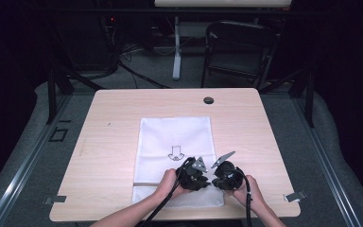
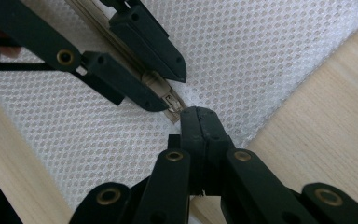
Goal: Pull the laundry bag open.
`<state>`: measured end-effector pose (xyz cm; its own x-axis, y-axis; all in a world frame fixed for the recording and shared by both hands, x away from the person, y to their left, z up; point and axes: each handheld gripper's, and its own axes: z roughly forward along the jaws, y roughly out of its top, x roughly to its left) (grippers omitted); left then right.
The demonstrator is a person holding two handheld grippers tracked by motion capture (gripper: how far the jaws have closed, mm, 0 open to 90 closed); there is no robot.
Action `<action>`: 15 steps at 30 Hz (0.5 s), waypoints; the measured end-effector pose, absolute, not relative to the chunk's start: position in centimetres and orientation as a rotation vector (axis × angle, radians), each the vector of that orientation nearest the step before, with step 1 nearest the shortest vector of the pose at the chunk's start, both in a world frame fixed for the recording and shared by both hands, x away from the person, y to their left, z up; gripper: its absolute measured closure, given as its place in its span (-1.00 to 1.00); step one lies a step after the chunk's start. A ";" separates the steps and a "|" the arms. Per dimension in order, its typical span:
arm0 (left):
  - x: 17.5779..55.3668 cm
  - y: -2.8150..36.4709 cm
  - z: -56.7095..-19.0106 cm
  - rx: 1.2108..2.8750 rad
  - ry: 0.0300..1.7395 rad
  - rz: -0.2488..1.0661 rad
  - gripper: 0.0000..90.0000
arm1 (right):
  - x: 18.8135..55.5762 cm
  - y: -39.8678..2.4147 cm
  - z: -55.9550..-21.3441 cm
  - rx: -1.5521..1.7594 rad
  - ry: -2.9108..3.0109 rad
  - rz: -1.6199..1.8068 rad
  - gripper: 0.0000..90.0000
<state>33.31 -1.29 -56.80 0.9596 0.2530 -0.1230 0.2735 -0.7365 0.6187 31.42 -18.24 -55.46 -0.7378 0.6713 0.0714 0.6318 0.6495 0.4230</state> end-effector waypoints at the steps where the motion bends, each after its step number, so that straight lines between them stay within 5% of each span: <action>1: 33.3 -1.4 -56.8 2.440 0.366 -0.033 0.68 | 31.4 -18.3 -55.5 1.102 2.771 0.661 1.00; 15: 33.1 -1.6 -56.9 2.448 0.353 -0.021 0.81 | 31.6 -18.4 -55.4 1.132 2.766 0.697 0.90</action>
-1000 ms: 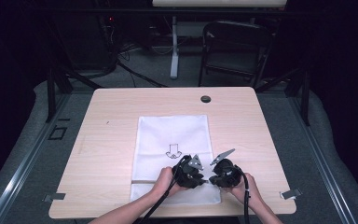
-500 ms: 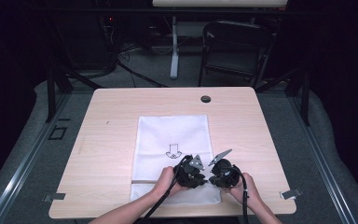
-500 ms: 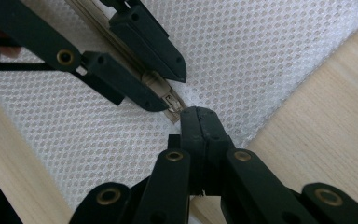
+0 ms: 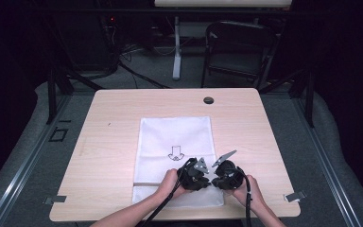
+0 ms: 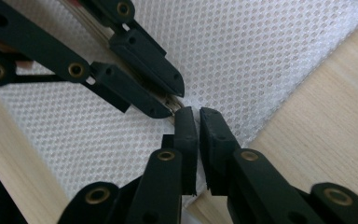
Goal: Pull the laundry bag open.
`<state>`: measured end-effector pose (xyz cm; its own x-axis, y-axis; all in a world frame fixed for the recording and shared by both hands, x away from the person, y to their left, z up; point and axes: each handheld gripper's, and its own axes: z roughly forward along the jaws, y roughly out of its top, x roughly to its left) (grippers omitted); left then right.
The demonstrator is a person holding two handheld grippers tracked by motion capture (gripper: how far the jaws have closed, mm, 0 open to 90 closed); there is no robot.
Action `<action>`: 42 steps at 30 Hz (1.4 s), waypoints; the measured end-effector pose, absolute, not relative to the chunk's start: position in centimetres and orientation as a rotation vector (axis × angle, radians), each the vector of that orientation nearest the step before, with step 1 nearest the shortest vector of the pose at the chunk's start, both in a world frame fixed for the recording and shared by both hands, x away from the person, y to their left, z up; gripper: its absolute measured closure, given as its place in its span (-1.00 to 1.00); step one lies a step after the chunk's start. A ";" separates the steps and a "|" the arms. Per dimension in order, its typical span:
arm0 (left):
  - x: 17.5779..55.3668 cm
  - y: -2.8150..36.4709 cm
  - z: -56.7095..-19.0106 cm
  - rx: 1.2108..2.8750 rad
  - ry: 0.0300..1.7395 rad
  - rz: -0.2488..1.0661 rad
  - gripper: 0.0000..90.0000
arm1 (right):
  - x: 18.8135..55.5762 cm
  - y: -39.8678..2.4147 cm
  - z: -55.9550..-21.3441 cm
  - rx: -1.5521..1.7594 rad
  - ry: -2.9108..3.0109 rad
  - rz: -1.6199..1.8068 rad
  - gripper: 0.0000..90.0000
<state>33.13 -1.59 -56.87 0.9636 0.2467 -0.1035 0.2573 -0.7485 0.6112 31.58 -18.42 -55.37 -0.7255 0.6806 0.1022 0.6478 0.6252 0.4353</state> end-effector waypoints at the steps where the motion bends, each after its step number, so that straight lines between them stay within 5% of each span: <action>1: 33.1 -1.6 -56.9 2.442 0.355 -0.022 0.81 | 31.6 -18.4 -55.3 1.134 2.765 0.689 0.89; 4: 33.1 -1.6 -56.9 2.440 0.358 -0.022 0.82 | 31.6 -18.1 -55.5 1.170 2.737 0.718 1.00; 42: 33.2 -0.9 -56.6 2.451 0.358 -0.026 0.82 | 31.6 -18.4 -55.7 1.226 2.739 0.722 1.00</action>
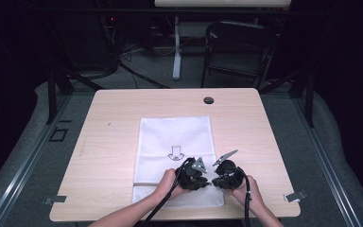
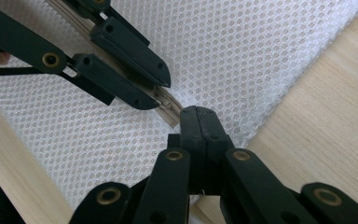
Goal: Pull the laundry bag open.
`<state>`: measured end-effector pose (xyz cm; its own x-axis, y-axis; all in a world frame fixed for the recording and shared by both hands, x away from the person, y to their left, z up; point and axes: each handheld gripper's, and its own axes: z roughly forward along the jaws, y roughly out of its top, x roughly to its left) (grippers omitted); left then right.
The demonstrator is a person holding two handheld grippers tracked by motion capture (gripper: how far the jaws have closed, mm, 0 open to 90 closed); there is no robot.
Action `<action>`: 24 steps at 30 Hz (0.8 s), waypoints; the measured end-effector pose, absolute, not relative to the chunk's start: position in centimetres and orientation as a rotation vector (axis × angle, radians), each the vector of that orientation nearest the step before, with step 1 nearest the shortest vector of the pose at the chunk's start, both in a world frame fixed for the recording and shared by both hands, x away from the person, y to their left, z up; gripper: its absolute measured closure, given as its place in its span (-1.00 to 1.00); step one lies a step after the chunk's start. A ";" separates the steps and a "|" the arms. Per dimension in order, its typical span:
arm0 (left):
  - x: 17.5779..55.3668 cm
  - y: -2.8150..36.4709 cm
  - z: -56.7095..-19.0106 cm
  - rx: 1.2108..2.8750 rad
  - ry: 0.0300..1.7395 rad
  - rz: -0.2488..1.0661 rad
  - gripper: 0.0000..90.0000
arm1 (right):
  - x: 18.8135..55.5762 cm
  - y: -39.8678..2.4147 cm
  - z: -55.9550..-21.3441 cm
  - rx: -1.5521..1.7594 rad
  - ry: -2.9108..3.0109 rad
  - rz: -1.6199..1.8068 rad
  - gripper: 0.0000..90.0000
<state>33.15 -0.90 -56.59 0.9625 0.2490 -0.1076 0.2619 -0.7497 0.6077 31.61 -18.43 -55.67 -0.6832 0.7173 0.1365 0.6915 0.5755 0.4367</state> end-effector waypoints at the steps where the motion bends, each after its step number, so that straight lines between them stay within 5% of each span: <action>1: 33.1 -0.8 -56.6 2.445 0.358 -0.029 0.82 | 31.6 -18.4 -55.7 1.226 2.741 0.725 1.00; 24: 33.0 0.8 -56.2 2.449 0.380 -0.031 0.82 | 31.7 -18.2 -55.6 1.222 2.746 0.706 1.00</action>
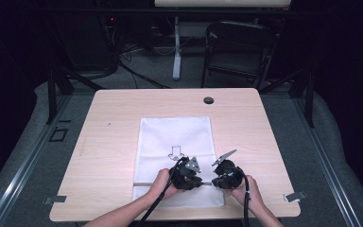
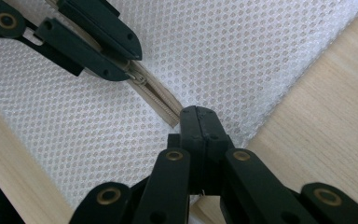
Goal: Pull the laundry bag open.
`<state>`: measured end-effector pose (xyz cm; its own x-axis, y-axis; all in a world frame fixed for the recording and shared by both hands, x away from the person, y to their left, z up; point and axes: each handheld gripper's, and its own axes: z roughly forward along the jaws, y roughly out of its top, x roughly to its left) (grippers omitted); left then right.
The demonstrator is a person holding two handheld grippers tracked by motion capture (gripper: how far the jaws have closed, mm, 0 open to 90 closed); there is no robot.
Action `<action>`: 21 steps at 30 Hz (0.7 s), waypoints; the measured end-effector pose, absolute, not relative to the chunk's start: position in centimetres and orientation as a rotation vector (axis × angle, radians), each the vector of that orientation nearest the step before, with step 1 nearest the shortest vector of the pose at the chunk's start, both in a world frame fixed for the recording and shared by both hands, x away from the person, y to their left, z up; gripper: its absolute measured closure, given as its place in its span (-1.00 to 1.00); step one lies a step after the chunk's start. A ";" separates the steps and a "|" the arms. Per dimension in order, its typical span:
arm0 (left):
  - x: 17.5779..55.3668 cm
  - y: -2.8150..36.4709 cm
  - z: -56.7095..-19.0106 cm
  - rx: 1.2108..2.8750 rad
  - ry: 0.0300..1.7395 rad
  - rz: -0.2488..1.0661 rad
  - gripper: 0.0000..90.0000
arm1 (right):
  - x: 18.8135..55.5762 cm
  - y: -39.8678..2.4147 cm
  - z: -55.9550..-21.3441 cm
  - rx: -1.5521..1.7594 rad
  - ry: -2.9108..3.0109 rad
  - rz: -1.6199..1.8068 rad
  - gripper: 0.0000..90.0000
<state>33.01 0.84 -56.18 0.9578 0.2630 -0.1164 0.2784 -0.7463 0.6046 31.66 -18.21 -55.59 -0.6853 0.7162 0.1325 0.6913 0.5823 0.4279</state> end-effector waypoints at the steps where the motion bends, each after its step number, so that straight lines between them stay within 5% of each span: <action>1: 33.0 0.9 -56.2 2.450 0.378 -0.032 0.82 | 31.7 -18.2 -55.6 1.223 2.745 0.707 1.00; 21: 33.0 2.6 -56.2 2.474 0.385 -0.032 0.82 | 31.7 -18.2 -55.5 1.197 2.761 0.663 1.00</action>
